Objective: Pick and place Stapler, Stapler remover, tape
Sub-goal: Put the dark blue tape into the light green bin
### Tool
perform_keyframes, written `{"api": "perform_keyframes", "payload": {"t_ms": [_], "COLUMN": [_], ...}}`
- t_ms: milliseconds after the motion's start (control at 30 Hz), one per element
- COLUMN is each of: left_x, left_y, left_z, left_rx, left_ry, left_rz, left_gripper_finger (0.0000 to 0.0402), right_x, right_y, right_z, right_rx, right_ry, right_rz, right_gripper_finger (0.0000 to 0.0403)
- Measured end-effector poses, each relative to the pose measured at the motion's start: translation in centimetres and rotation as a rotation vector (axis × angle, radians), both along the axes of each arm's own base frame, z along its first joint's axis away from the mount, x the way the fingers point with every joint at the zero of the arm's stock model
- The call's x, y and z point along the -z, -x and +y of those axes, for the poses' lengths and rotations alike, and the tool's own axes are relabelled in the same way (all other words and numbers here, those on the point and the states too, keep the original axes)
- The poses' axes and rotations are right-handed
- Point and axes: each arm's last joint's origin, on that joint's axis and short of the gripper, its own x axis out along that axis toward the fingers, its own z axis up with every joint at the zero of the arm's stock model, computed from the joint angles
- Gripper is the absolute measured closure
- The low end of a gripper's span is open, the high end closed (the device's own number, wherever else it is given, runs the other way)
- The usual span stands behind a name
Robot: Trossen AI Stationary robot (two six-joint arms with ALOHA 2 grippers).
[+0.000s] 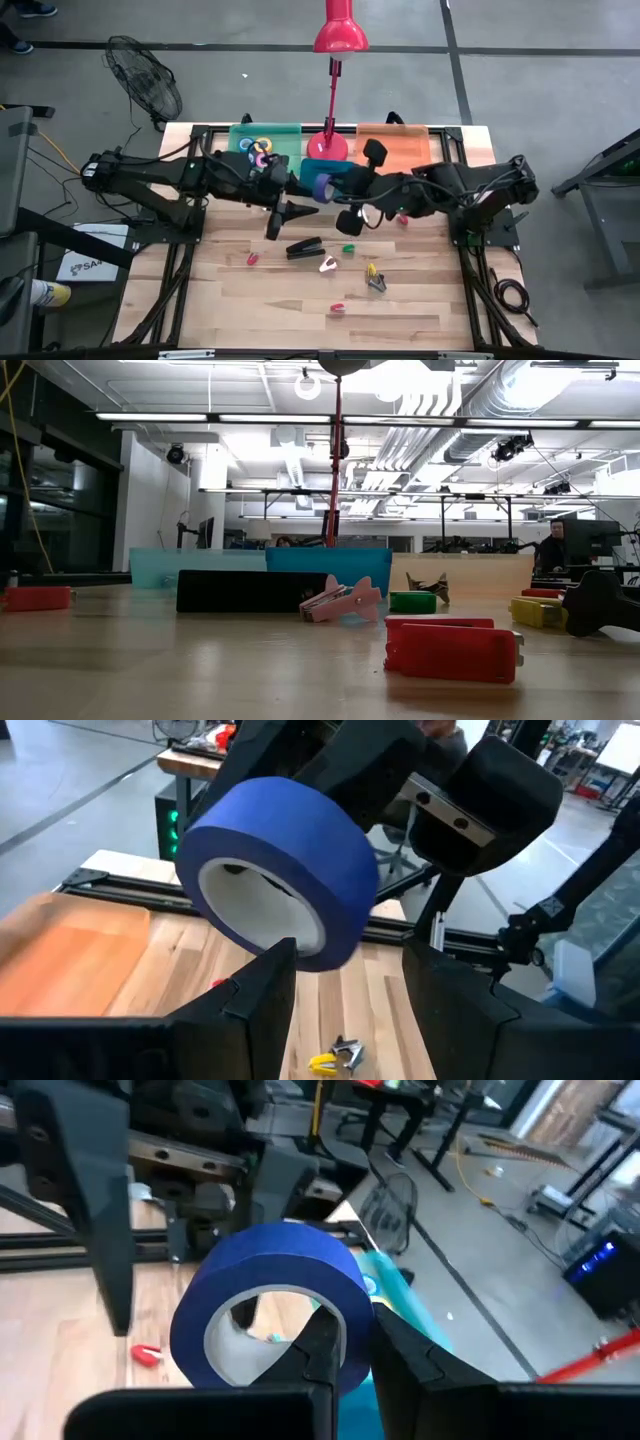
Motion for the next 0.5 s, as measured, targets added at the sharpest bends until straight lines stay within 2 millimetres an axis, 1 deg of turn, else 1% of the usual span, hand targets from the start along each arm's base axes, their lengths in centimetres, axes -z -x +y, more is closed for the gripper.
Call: {"api": "perform_keyframes", "payload": {"t_ms": [167, 300, 433, 500], "left_x": [-0.18, -0.32, -0.34, -0.39], "left_y": [-0.02, -0.04, -0.02, -0.01], "left_z": [-0.06, -0.09, -0.14, -0.13], "left_rx": [0.003, 0.013, 0.019, 0.019], "left_ry": [0.003, 0.007, 0.008, 0.009], "left_rz": [-0.019, -0.033, -0.034, -0.039], "left_gripper_finger": [0.0220, 0.0222, 0.0241, 0.0254], "right_x": [-0.06, -0.18, -0.29, -0.33], "right_y": [-0.21, -0.25, -0.42, -0.44], "right_z": [-0.59, -0.67, -0.65, -0.63], "right_rx": [-0.029, -0.031, -0.090, -0.092], "right_ry": [-0.014, -0.007, -0.036, -0.038], "right_rz": [0.002, -0.006, -0.015, -0.020], "right_gripper_finger": [0.0377, 0.0377, 0.0377, 0.0377]}}
